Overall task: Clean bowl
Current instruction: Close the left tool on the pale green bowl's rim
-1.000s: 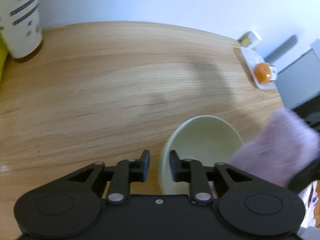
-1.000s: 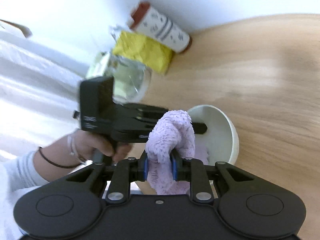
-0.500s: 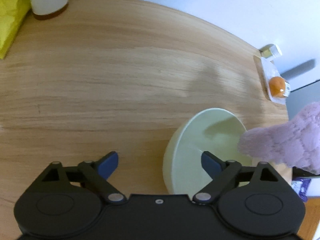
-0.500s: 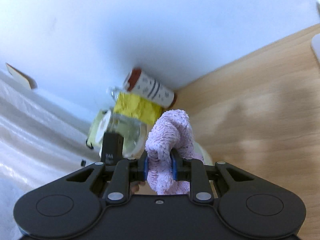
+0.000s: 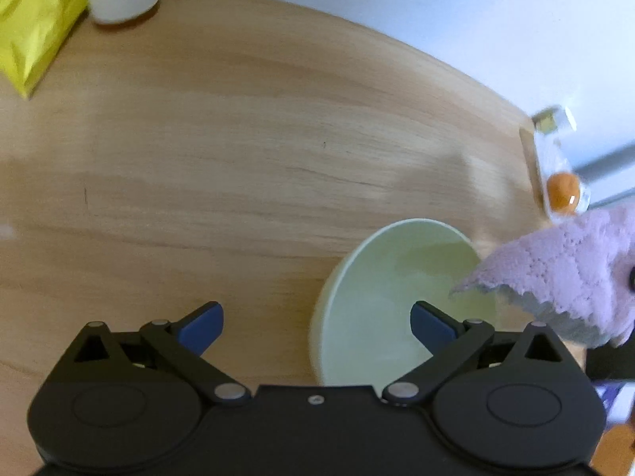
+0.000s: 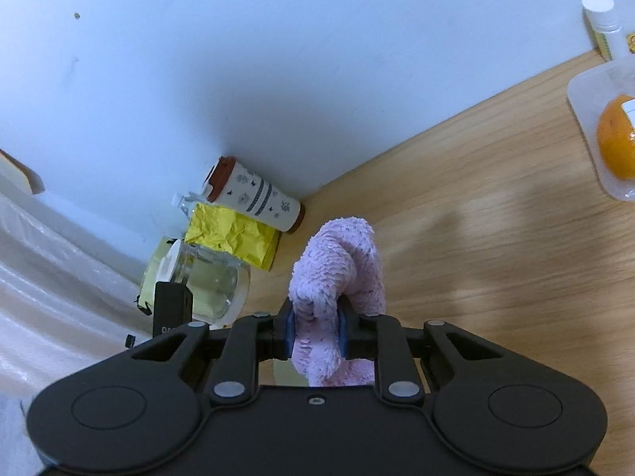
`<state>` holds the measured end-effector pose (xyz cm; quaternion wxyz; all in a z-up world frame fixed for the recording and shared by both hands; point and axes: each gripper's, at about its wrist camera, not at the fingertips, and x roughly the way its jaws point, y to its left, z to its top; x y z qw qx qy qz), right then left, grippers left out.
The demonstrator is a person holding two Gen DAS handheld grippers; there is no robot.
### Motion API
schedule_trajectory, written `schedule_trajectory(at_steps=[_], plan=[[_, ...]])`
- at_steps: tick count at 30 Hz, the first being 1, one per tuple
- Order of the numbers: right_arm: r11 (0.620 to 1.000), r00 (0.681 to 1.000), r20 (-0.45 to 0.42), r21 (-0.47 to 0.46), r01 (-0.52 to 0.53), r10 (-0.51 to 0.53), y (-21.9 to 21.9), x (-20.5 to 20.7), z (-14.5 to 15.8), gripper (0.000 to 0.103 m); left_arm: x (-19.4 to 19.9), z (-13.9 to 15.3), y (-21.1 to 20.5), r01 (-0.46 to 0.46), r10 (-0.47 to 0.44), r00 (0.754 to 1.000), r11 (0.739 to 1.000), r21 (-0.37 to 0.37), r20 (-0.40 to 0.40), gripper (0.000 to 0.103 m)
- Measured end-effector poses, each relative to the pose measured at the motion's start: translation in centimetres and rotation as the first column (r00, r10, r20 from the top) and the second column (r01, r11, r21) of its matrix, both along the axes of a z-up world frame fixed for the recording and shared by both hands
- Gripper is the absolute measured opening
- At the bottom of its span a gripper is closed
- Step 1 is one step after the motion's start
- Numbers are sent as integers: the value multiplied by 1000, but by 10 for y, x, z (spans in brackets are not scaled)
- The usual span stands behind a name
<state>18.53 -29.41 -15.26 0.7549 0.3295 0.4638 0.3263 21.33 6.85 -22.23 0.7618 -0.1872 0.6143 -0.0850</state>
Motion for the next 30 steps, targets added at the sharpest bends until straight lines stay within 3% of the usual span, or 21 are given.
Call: schedule_trajectory(at_steps=[6,10,14,16,23,25,30], plan=[[999,1000,0,37,21,-21,-16,3,-2,22,-8,-2,3,-114,115,993,993,-41,7,101],[998,999,8,46,39,-39,-24,1,-3,22,-11,-1,-1,-115,115,993,993,8,22,89],[997,999,10,57,45,-45,-30,-1,-3,22,-12,0,-5,-135,135,990,991,-18,32,79],[997,999,1,63,34,-34,-33,-2,-4,22,-13,0,-6,-142,143,989,989,-28,42,66],[999,1000,6,50,1,-2,-31,-4,-4,22,-14,1,-12,-134,137,989,990,-44,52,61],[998,1000,3,60,-3,3,-30,-4,-7,22,-13,0,-13,-136,138,989,990,-45,46,47],[996,1000,-10,86,10,-9,-33,-6,-16,22,-13,-2,-15,-166,168,985,985,-52,37,44]])
